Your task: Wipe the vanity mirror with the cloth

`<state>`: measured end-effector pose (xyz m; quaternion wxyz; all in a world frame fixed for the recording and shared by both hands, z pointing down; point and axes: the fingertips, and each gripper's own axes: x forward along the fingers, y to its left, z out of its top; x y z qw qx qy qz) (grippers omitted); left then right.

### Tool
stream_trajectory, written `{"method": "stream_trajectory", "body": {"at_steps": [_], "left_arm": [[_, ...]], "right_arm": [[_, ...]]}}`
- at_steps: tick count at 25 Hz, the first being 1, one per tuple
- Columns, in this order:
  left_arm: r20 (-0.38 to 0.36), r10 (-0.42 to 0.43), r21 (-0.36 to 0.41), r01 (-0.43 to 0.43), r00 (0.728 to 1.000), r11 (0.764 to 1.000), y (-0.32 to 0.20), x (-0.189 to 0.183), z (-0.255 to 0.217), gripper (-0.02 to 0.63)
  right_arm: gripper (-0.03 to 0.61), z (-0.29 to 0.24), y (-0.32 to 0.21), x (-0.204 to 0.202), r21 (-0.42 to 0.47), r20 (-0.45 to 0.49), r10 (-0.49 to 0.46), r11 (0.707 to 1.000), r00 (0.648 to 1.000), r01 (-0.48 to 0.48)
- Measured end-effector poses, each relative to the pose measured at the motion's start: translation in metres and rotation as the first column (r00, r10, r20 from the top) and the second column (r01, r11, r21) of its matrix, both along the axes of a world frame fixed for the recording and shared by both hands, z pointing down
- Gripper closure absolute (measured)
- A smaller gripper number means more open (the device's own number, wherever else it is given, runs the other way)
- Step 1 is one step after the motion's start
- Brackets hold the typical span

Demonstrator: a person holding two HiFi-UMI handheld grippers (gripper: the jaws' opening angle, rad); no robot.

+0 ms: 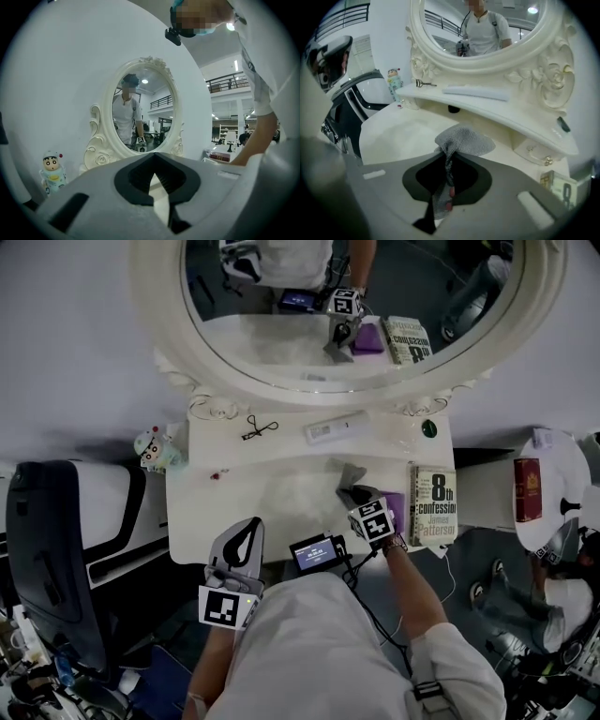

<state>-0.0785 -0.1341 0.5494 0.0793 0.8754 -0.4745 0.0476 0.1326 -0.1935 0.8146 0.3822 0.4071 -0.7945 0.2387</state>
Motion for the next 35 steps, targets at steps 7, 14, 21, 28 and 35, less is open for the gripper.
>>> {"method": "stream_trajectory", "body": {"at_steps": [7, 14, 21, 28, 35], "left_arm": [[-0.048, 0.012, 0.051, -0.009, 0.999, 0.999, -0.003, 0.013, -0.025, 0.607], [-0.065, 0.028, 0.164, -0.017, 0.997, 0.986, -0.015, 0.019, -0.073, 0.607], [-0.090, 0.041, 0.297, -0.012, 0.995, 0.955, -0.027, 0.012, -0.139, 0.607], [-0.079, 0.021, 0.397, 0.012, 0.997, 0.918, -0.037, -0.007, -0.207, 0.607], [-0.035, -0.002, 0.455, 0.018, 0.999, 0.890, -0.036, -0.017, -0.232, 0.607]], "right_arm": [[0.546, -0.132, -0.027, 0.057, 0.220, 0.174, 0.167, 0.954, 0.970, -0.204], [0.545, -0.301, -0.061, 0.064, 0.461, 0.324, 0.148, 0.838, 0.934, -0.292], [0.545, -0.476, -0.090, 0.021, 0.696, 0.348, -0.006, 0.671, 0.938, -0.254], [0.545, -0.597, -0.126, -0.055, 0.823, 0.294, -0.134, 0.539, 0.946, -0.179], [0.545, -0.652, -0.171, -0.114, 0.830, 0.276, -0.153, 0.536, 0.949, -0.155]]}}
